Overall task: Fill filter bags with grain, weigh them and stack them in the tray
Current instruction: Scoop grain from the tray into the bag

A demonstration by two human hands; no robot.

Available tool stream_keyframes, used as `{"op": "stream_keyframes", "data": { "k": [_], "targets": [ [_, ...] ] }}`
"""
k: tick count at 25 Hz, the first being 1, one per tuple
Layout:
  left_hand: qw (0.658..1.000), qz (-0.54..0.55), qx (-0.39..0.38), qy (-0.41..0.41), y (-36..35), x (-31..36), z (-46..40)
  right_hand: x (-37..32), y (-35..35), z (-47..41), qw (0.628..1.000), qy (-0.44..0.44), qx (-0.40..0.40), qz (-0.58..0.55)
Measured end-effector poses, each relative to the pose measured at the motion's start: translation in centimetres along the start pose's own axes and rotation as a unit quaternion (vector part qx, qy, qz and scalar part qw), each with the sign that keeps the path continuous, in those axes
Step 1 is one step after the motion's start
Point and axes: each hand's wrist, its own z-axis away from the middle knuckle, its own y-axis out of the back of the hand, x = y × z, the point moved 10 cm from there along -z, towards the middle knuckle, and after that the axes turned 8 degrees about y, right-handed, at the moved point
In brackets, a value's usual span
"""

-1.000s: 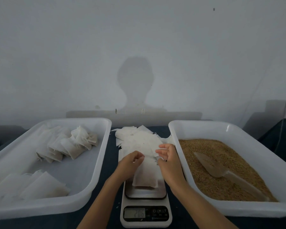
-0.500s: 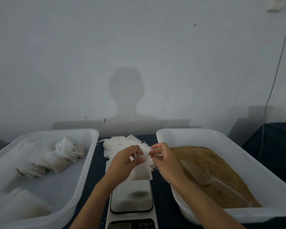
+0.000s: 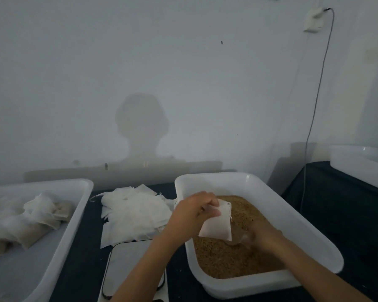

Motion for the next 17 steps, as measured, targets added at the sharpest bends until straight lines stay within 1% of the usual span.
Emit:
{"op": "stream_keyframes", "data": {
  "k": [2,5,9,13,17],
  "targets": [
    [0.997,-0.034,-0.059,0.024,-2.5,-1.2,-0.4,-0.9,0.0,0.0,0.999,0.023,-0.021,0.036],
    [0.985,-0.109,-0.117,0.061,-4.6,-3.3,-0.5,-1.8,1.8,0.6,0.998,0.064,-0.006,0.026],
    [0.981,-0.131,-0.123,0.066,-4.9,-4.1,-0.5,-0.3,6.8,2.5,0.996,0.071,0.041,0.023],
    [0.981,-0.137,-0.124,0.054,-5.1,-4.0,-0.5,-0.7,10.3,4.3,0.992,0.113,0.045,-0.018],
    [0.984,-0.126,-0.115,0.055,-5.0,-4.2,-0.6,-2.0,12.0,4.5,0.987,0.134,0.072,0.048]
  ]
}}
